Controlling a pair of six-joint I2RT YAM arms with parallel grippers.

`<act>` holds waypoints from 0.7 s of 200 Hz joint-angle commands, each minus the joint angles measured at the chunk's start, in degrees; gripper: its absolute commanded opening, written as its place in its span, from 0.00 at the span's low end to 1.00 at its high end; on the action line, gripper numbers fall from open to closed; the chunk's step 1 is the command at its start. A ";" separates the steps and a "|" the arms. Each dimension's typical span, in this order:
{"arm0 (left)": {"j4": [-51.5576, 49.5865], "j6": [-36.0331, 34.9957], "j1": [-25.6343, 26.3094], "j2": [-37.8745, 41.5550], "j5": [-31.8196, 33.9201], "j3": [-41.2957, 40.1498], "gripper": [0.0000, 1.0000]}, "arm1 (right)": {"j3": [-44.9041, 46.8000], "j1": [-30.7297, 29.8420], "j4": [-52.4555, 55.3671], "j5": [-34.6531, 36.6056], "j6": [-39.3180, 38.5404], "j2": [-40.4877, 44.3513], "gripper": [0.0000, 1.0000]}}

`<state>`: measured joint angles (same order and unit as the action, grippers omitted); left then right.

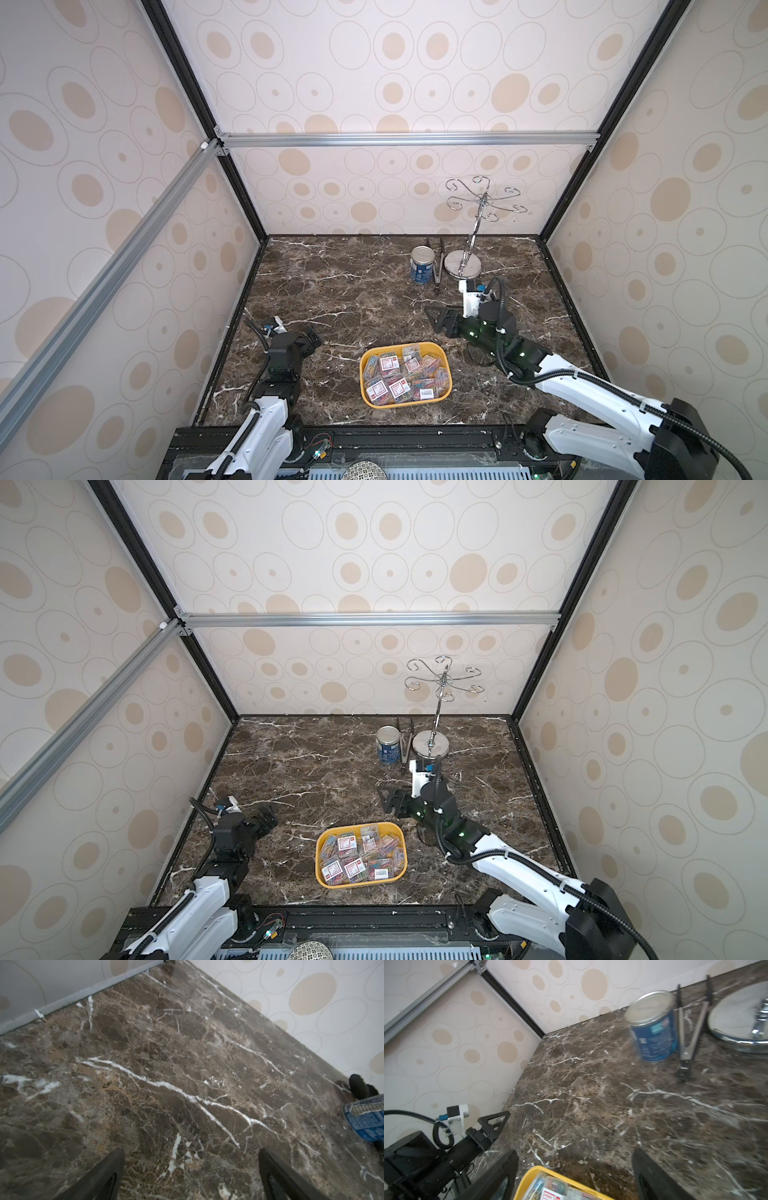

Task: Take the paper clips out of the storage box
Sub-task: Pick up the boxed paper clips from the storage box.

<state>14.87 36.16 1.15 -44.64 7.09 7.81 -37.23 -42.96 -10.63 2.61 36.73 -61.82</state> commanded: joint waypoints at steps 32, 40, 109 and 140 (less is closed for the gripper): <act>3.88 0.17 0.18 6.71 2.60 -2.10 1.00 | -8.88 -12.82 19.93 14.48 1.70 -7.56 0.81; 3.17 0.65 0.17 6.61 3.20 -1.94 1.00 | -10.19 -14.57 22.97 15.26 3.20 -8.58 0.80; 3.67 0.47 0.19 2.46 2.02 -0.61 1.00 | -12.64 -23.17 30.01 22.95 8.65 -16.43 0.81; 4.16 0.28 0.19 2.95 1.58 -0.96 1.00 | -12.62 -23.00 30.14 21.44 9.29 -19.65 0.80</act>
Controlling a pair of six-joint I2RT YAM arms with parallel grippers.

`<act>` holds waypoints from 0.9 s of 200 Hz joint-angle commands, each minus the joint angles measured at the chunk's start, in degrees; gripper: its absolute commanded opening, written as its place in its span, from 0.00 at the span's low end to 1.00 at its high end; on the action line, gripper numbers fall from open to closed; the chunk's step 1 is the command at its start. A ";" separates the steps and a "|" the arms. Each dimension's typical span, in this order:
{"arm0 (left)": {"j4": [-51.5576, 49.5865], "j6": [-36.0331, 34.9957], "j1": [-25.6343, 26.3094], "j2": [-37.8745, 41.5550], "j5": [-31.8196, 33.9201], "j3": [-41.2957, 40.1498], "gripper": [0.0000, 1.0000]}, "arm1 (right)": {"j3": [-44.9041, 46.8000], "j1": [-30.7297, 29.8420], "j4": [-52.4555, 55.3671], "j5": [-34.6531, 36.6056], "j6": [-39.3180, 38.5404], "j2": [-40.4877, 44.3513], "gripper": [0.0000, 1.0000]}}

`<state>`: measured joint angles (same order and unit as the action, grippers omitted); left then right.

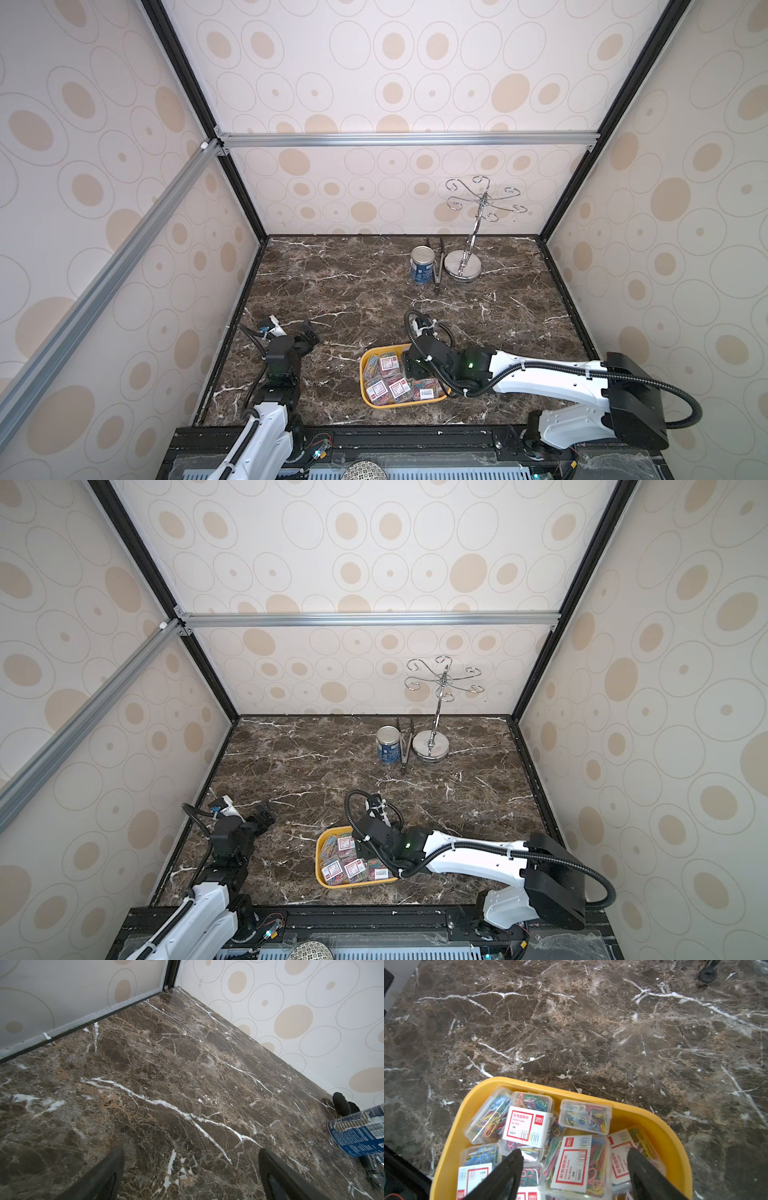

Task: Take the paper clips out of the storage box
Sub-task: Pick up the boxed paper clips from the storage box.

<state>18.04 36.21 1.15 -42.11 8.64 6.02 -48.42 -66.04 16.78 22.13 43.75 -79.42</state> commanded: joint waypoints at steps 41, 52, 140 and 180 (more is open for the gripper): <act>1.15 0.27 0.22 1.06 0.06 0.48 1.00 | -0.72 1.71 3.73 3.10 4.06 -2.77 0.74; 1.20 0.31 0.19 1.23 0.06 0.39 1.00 | -0.55 1.76 3.11 3.23 3.52 -2.44 0.74; 1.04 0.62 0.26 2.73 0.50 -0.30 1.00 | -12.30 1.69 11.62 8.15 1.56 -13.92 0.74; 0.90 0.73 0.30 2.90 0.76 -0.31 1.00 | -11.28 1.70 8.95 5.91 2.98 -14.67 0.73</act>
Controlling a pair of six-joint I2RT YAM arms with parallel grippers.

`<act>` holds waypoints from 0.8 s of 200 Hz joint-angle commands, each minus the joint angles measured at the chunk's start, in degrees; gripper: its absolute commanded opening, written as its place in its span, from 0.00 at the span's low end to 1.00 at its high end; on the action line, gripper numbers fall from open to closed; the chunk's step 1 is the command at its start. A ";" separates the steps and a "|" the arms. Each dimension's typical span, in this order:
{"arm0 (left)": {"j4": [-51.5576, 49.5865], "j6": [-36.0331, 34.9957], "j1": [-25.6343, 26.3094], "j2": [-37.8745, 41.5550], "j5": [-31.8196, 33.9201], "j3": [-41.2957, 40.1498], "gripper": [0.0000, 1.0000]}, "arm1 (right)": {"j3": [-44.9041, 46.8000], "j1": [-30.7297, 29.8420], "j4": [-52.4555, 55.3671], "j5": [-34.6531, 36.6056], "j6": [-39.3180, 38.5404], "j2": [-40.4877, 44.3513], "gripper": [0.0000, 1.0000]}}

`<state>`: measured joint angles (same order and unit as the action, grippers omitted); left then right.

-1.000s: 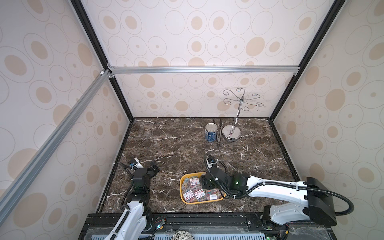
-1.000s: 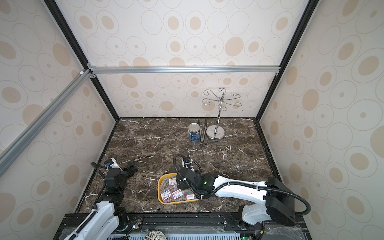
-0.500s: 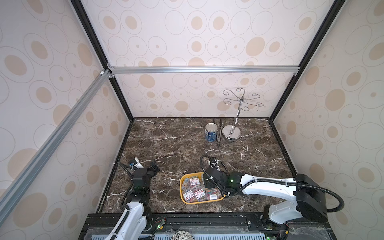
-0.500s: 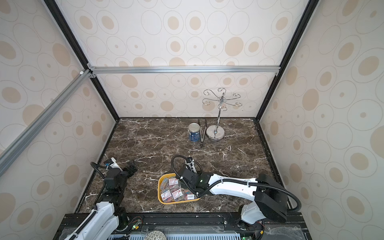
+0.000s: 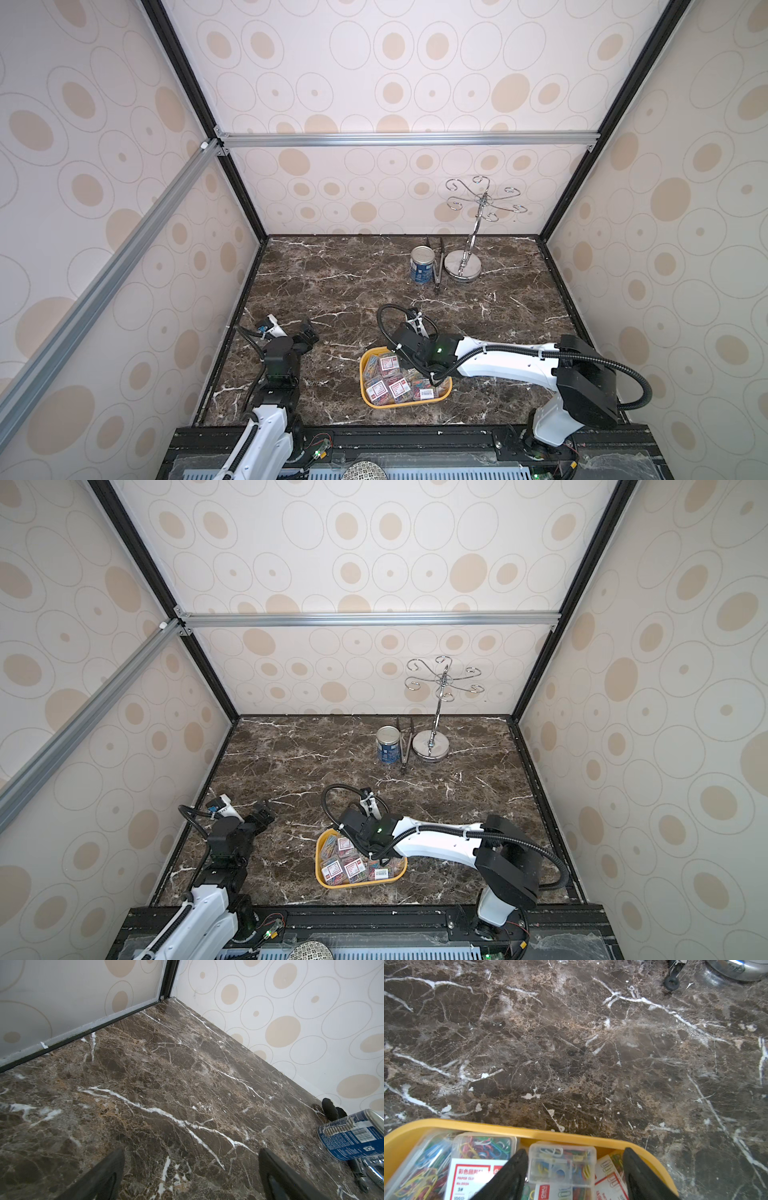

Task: Take the paper clips out of the storage box
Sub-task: Pick up the boxed paper clips from the storage box.

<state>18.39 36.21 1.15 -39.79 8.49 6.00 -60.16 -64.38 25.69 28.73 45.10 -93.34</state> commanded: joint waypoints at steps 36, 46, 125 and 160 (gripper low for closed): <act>0.73 0.66 0.23 0.85 0.83 -0.43 1.00 | 0.78 0.05 -0.49 -0.60 2.87 -1.49 0.70; 0.75 0.69 0.30 0.78 0.79 -0.40 1.00 | 1.09 0.04 -1.04 -0.82 3.13 -1.66 0.70; 0.64 0.91 0.24 0.77 1.00 -0.46 1.00 | 2.13 0.35 -3.11 -0.43 4.38 -4.39 0.64; 0.59 0.95 0.26 0.73 1.04 -0.46 1.00 | 1.44 0.33 -3.34 -0.43 4.03 -5.60 0.60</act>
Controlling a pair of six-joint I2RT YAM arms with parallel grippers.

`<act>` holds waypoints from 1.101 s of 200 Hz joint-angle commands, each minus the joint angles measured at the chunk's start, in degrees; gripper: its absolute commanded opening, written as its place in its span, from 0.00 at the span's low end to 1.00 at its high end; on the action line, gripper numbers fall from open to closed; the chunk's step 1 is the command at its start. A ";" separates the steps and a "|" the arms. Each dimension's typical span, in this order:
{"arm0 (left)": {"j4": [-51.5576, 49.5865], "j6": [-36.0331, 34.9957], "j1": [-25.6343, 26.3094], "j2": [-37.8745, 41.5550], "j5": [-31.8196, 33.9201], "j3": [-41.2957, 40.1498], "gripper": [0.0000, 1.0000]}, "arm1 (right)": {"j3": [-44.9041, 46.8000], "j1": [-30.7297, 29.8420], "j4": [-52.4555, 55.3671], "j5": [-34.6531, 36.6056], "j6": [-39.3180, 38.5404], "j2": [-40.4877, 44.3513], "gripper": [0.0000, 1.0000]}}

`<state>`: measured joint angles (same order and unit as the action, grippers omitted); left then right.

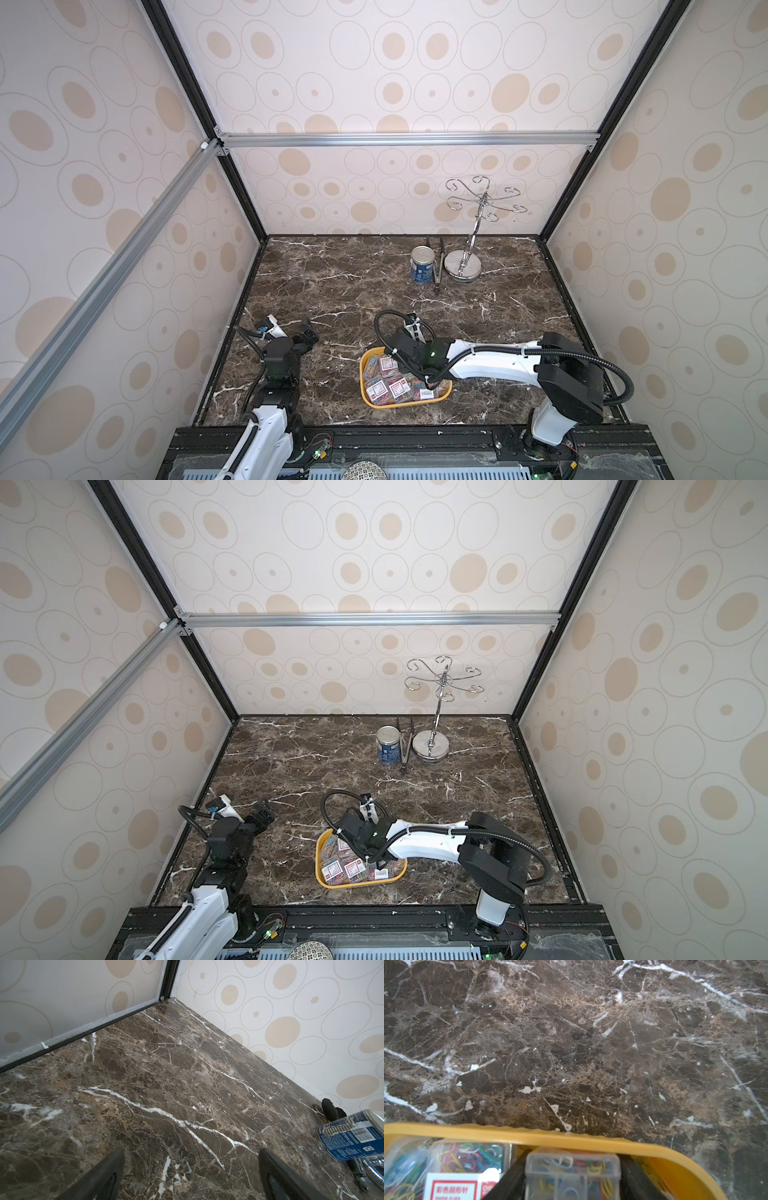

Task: Take the paper clips out of the storage box
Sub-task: Pick up the boxed paper clips from the storage box.

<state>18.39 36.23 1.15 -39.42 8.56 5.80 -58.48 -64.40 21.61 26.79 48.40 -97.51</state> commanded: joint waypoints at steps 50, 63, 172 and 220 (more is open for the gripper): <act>0.58 0.97 0.30 0.38 1.19 -0.20 1.00 | -0.07 0.39 1.33 3.42 0.04 0.57 0.52; 0.44 1.10 0.25 0.37 1.29 -0.22 1.00 | 0.13 0.42 1.43 3.70 -0.22 1.58 0.50; 0.24 1.29 0.27 0.39 1.71 -0.27 1.00 | 6.84 0.42 0.59 8.75 -2.76 20.11 0.46; 0.00 1.41 0.29 0.31 1.92 -0.11 1.00 | 13.86 0.82 -3.79 19.81 -6.14 32.99 0.44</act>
<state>18.37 36.47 1.17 -39.42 9.39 5.78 -47.62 -64.14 20.08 37.43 44.36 -69.65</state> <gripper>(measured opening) 0.993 0.523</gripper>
